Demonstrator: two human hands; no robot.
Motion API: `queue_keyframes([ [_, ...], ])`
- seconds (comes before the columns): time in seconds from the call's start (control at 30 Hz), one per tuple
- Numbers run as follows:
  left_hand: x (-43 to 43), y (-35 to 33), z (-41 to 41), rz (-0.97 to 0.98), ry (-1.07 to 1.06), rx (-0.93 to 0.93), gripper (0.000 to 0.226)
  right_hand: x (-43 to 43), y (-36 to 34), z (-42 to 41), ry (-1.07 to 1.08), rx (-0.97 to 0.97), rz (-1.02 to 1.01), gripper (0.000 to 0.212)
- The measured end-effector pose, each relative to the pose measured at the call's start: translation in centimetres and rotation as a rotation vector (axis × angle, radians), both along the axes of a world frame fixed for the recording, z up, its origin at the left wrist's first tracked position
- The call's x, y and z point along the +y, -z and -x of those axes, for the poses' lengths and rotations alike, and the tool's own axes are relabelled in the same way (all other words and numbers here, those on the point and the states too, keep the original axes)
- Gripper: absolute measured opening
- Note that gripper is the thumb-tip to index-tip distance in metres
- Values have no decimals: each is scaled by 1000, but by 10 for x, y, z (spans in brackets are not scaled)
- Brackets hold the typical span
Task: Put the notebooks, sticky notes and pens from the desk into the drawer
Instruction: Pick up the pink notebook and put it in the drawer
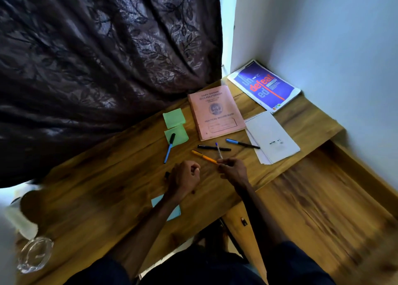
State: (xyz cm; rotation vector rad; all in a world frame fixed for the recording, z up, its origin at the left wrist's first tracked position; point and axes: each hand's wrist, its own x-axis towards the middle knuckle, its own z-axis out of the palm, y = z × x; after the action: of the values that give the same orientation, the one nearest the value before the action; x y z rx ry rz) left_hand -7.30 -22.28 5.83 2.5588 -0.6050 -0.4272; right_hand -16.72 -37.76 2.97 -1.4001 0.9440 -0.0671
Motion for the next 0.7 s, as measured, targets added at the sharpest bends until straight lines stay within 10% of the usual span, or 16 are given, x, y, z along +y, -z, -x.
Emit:
queue_keyframes([
  [0.7,-89,22,-97,52,140,116,15,-68,-10,-72,105,117,163,13],
])
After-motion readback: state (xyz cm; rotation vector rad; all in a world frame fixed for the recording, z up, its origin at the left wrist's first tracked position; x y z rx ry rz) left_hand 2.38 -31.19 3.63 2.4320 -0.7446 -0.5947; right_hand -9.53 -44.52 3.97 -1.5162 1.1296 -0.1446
